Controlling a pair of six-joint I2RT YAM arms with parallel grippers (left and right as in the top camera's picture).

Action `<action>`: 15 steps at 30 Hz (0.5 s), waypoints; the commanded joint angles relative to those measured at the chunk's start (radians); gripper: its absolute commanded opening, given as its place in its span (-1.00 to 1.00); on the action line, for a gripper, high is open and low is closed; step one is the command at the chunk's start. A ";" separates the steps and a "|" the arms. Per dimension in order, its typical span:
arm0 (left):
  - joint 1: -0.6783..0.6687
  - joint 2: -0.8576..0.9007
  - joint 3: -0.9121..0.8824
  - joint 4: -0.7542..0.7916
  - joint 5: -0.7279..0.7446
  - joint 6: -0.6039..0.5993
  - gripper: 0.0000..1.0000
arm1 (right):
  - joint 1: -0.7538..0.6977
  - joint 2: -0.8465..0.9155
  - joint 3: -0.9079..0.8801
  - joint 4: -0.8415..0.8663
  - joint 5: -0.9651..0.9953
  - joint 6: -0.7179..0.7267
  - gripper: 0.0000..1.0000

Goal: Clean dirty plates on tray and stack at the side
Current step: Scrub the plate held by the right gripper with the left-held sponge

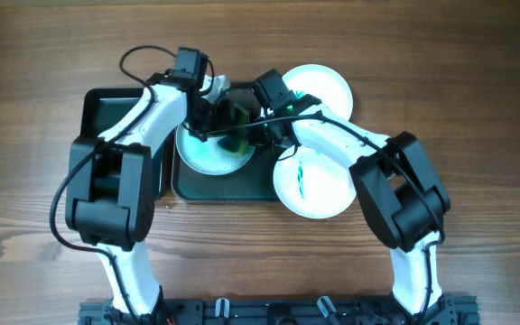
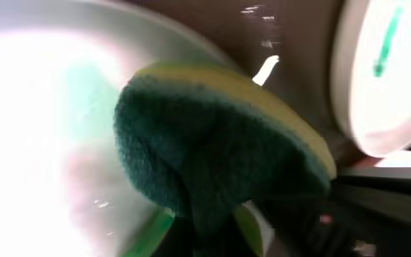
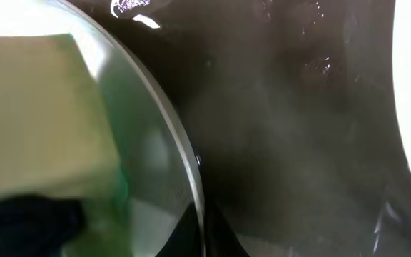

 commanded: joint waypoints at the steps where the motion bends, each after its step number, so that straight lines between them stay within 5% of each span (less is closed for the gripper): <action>1: -0.001 0.014 -0.006 -0.010 -0.350 -0.156 -0.92 | 0.004 -0.002 0.008 -0.010 -0.001 -0.015 -0.91; 4: -0.001 0.014 -0.006 -0.100 -0.690 -0.339 -0.92 | 0.004 -0.002 0.008 -0.010 -0.001 -0.015 -0.91; 7: -0.002 0.014 -0.006 -0.169 -0.698 -0.376 -0.92 | 0.004 -0.002 0.008 -0.006 -0.001 -0.015 -0.91; 9: -0.006 0.014 -0.006 -0.206 -0.533 -0.332 -0.92 | 0.004 -0.002 0.008 -0.006 -0.001 -0.015 -0.91; 13: -0.006 0.014 -0.006 -0.216 0.102 0.045 -0.92 | 0.004 -0.002 0.008 -0.006 -0.001 -0.015 -0.91; 15: -0.006 0.014 -0.006 -0.196 0.168 0.074 -0.92 | 0.004 -0.002 0.008 -0.006 -0.001 -0.014 -0.91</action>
